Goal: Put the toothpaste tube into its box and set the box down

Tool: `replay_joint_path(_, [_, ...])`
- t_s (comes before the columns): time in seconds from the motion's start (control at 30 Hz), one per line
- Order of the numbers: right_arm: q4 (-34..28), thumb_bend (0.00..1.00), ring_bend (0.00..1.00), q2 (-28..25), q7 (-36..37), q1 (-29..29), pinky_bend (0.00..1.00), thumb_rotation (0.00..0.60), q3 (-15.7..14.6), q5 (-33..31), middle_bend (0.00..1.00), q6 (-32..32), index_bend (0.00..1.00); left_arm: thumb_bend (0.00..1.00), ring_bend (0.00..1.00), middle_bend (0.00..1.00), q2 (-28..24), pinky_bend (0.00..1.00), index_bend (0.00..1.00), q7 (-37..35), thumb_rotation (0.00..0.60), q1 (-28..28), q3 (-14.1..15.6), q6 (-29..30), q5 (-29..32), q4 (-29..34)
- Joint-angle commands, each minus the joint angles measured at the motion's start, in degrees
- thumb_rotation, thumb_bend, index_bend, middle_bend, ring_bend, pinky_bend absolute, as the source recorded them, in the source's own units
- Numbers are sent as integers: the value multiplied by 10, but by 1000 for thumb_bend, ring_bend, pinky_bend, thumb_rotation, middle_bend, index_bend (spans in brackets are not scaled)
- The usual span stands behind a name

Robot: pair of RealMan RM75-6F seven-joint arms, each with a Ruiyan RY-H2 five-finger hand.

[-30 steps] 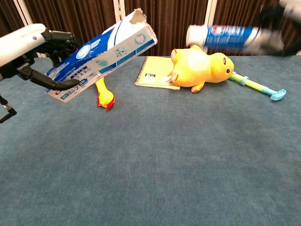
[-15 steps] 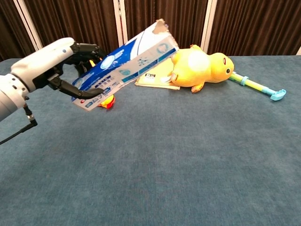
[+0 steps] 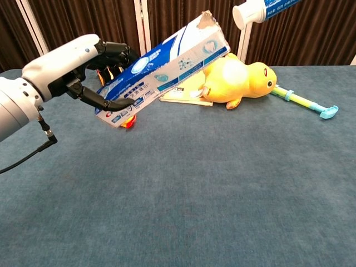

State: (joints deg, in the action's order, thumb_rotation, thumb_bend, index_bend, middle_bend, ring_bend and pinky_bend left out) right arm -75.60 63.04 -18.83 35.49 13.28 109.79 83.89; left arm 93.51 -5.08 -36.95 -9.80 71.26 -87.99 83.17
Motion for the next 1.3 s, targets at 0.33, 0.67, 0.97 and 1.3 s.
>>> replay_joint_path(0.33, [7, 612, 671, 14, -10, 4, 697, 600, -2, -10, 724, 8, 898, 410, 491, 535, 0, 516, 366, 24, 600, -12, -16, -16, 23, 29])
replay_joint_path(0.67, [0, 611, 671, 15, -18, 9, 697, 600, -4, -12, 724, 10, 898, 410, 490, 534, 16, 516, 366, 43, 600, -22, -29, -29, 48, 34])
replay_joint_path(0.97, [5, 611, 671, 18, -19, 7, 697, 600, -11, -15, 724, 13, 899, 410, 490, 534, 27, 519, 366, 59, 600, -30, -36, -31, 58, 54])
replay_joint_path(1.3, [6, 611, 671, 20, -21, 8, 697, 600, -18, -10, 724, 19, 898, 410, 490, 533, 43, 528, 365, 86, 600, -39, -48, -40, 83, 70])
